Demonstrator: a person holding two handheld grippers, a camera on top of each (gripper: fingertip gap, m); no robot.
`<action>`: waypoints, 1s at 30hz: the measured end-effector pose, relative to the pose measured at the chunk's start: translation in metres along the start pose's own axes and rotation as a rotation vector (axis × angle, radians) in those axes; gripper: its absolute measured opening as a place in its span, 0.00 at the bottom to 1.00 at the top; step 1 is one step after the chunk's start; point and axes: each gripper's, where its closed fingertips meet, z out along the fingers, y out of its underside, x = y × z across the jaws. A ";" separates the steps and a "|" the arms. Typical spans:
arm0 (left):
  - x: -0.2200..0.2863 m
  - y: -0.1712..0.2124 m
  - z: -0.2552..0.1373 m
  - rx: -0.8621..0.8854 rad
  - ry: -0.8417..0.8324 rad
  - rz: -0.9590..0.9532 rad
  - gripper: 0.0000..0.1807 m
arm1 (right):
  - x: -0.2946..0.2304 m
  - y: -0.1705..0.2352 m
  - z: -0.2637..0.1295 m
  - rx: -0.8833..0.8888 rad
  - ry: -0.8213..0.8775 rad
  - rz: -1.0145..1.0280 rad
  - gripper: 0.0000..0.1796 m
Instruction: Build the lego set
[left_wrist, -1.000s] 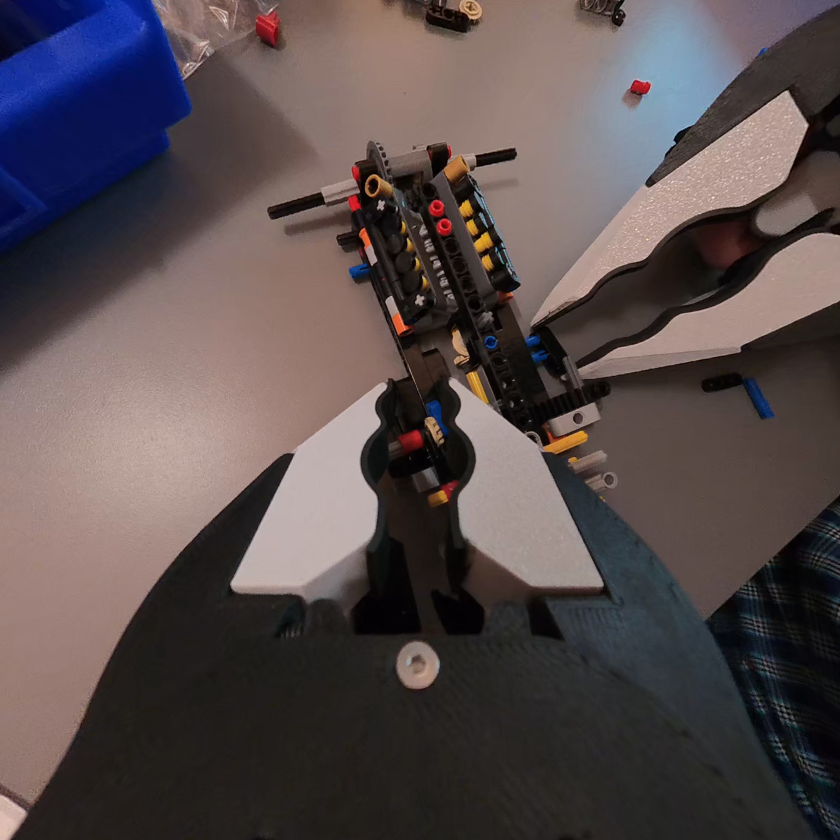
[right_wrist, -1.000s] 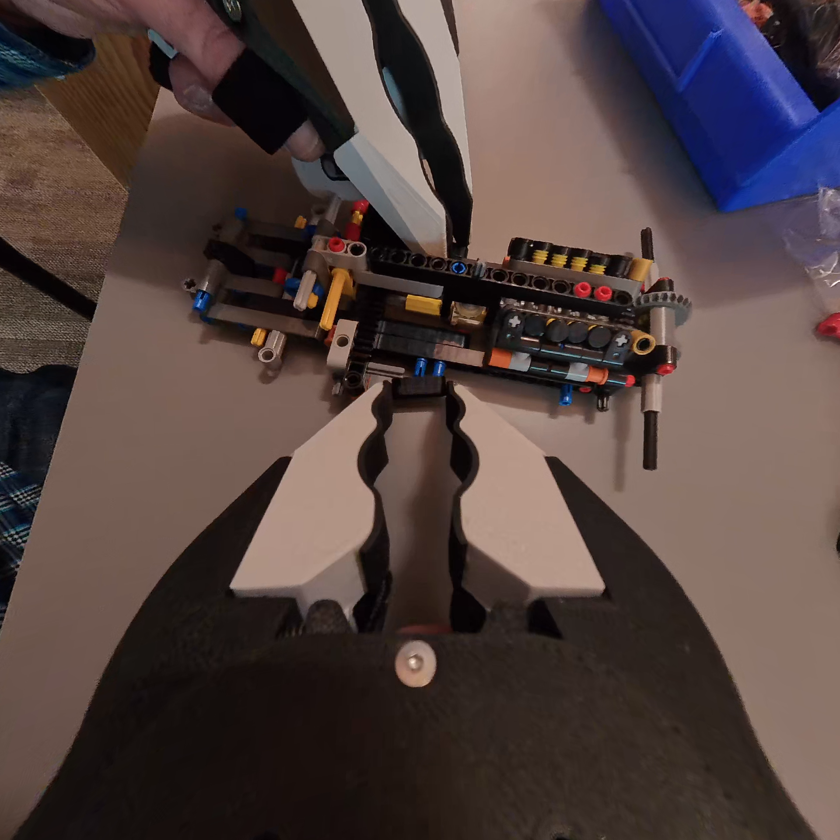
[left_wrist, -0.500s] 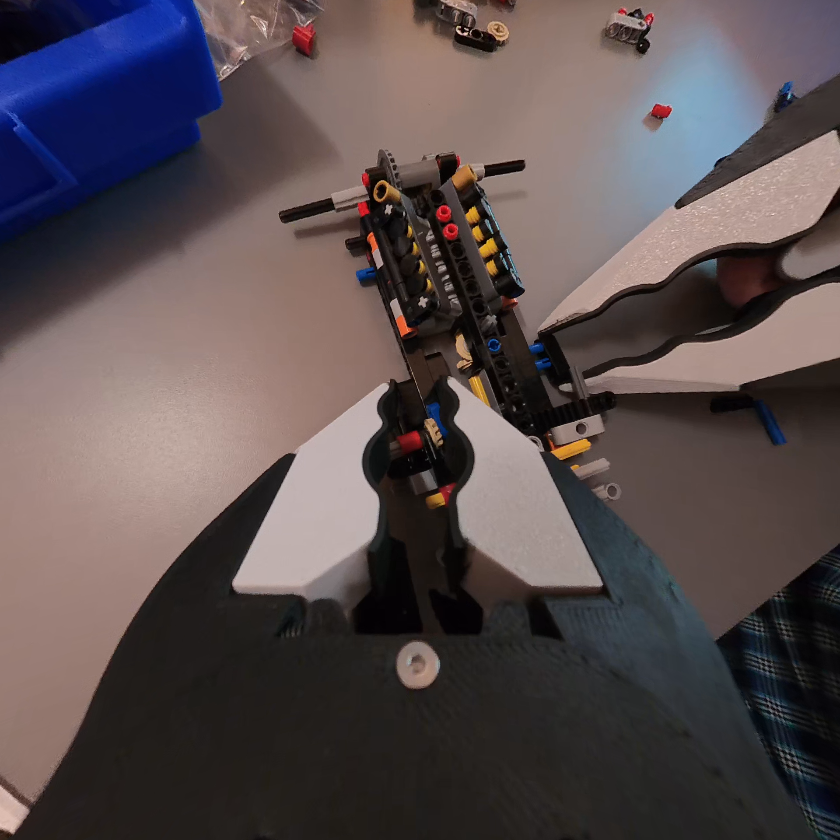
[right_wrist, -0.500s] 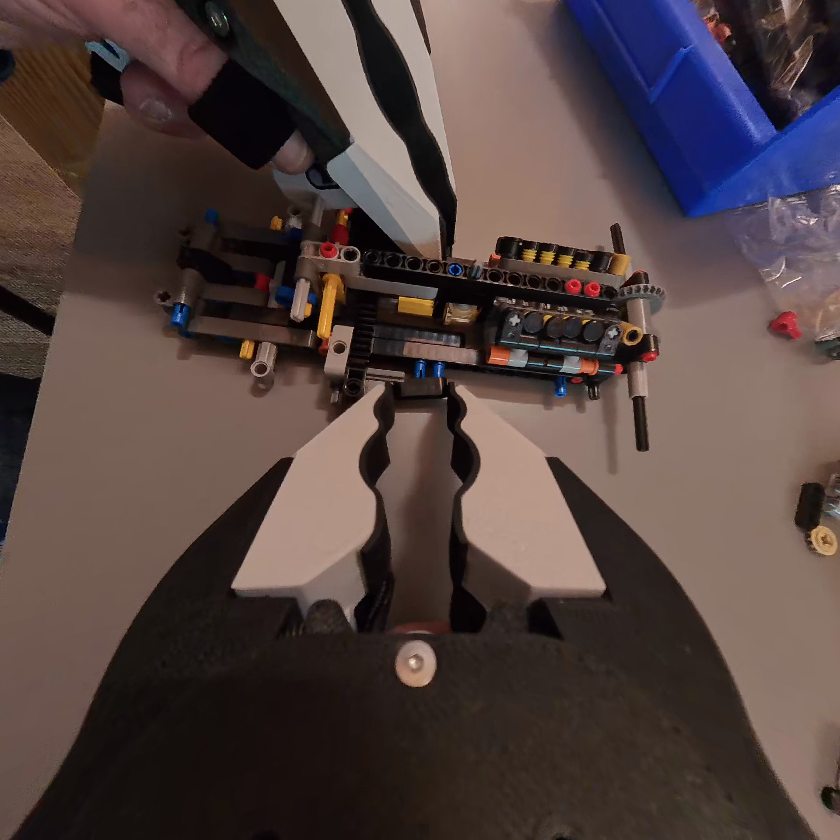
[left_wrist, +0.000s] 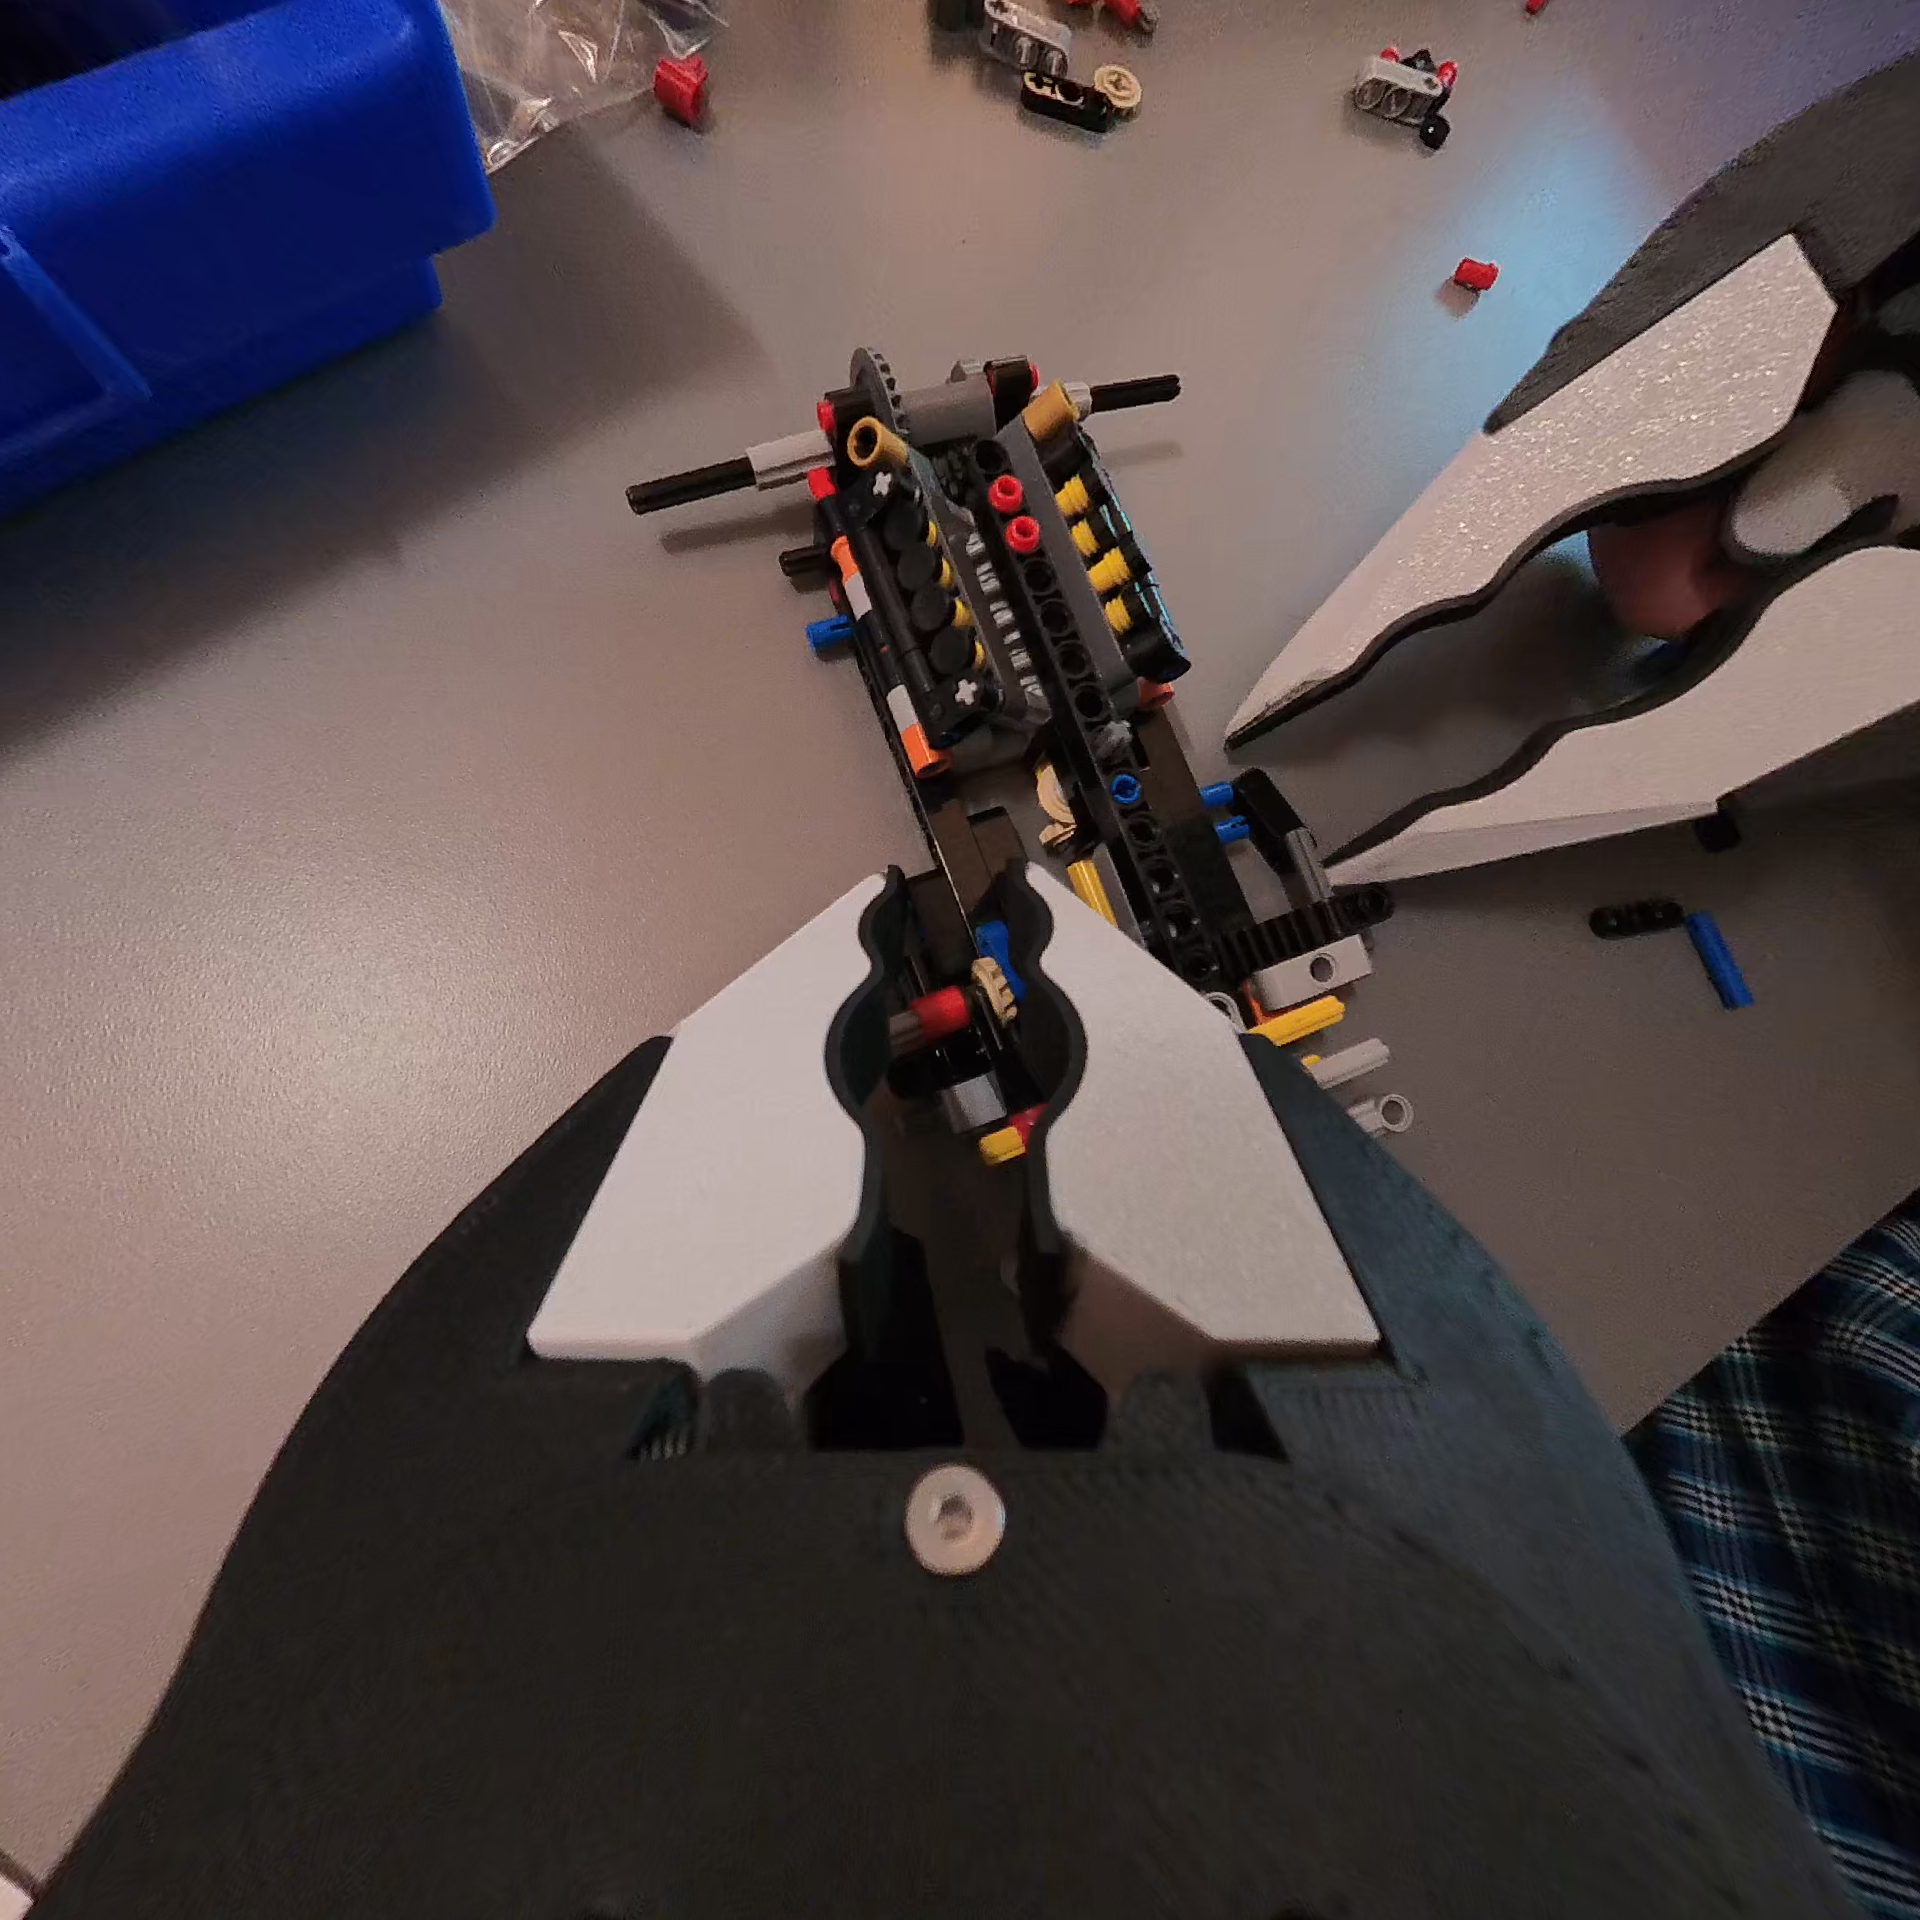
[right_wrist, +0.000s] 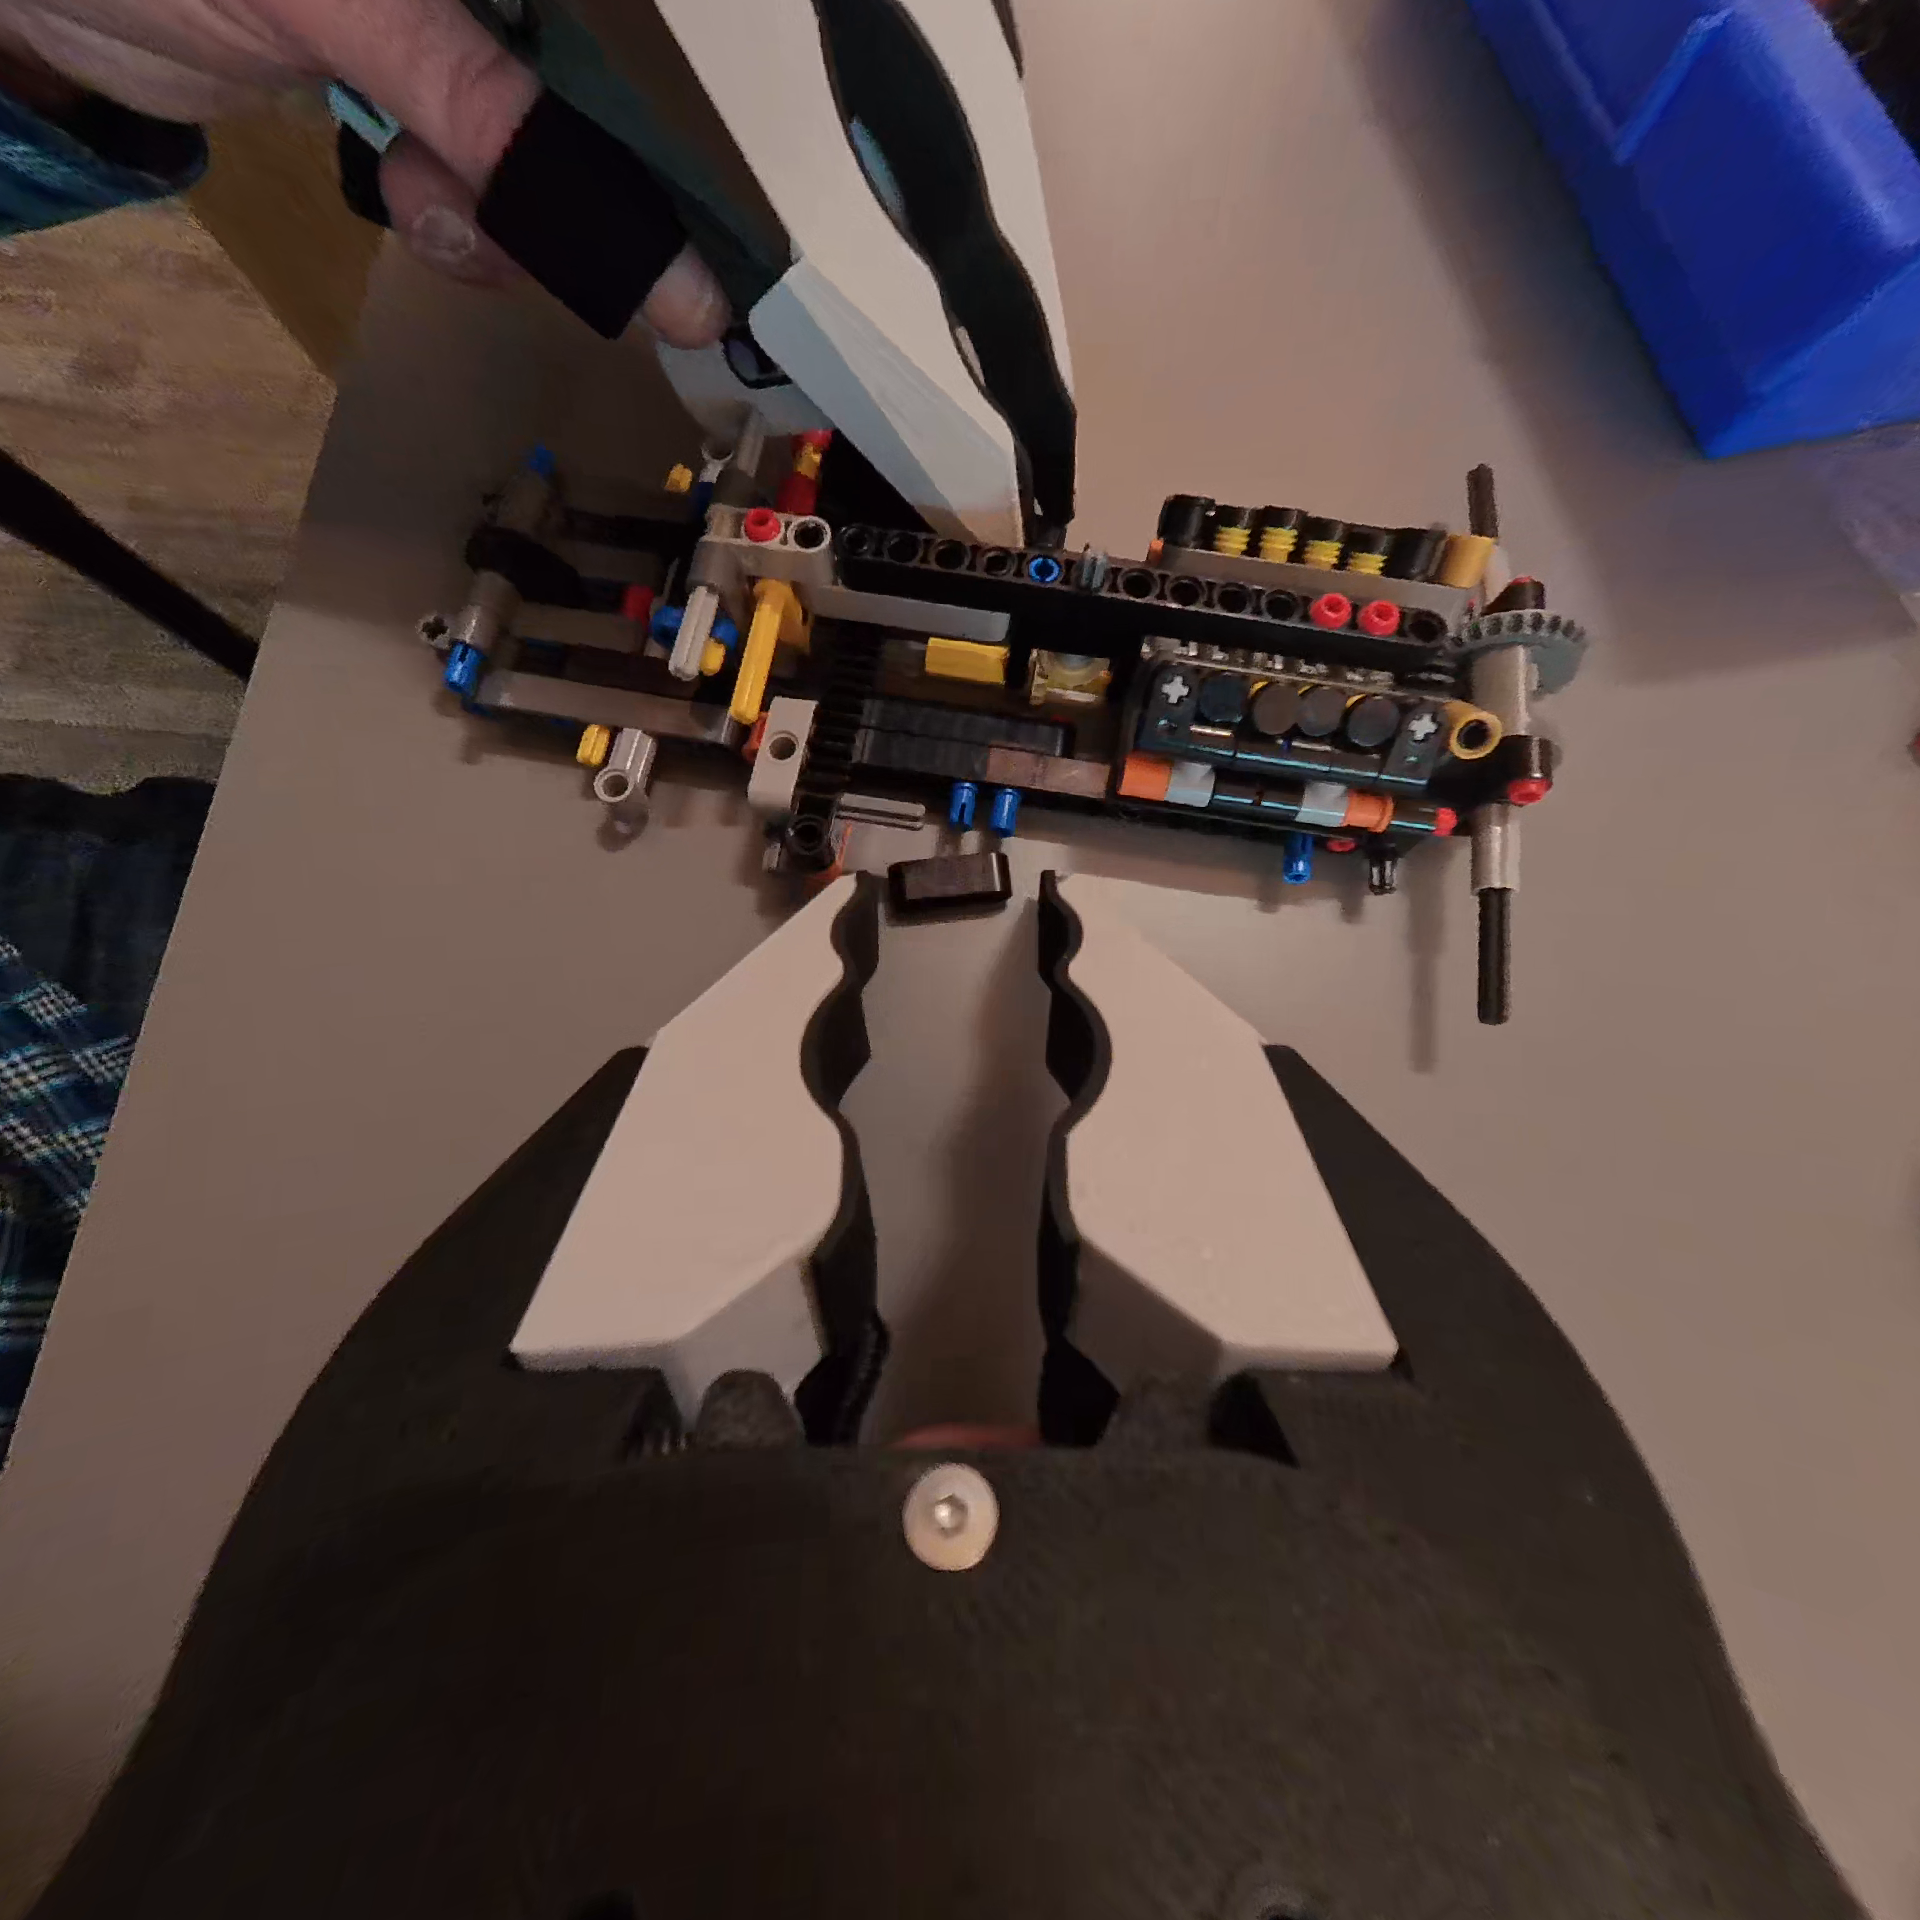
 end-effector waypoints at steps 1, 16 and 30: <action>0.000 0.000 0.000 0.000 0.003 -0.002 0.09 | 0.000 0.000 0.000 0.000 -0.011 -0.007 0.15; 0.001 0.001 0.000 0.004 0.013 -0.014 0.10 | 0.000 -0.005 0.000 0.039 -0.030 -0.023 0.11; 0.001 0.002 -0.002 0.027 -0.060 -0.005 0.09 | -0.001 -0.006 0.002 0.032 0.042 0.029 0.11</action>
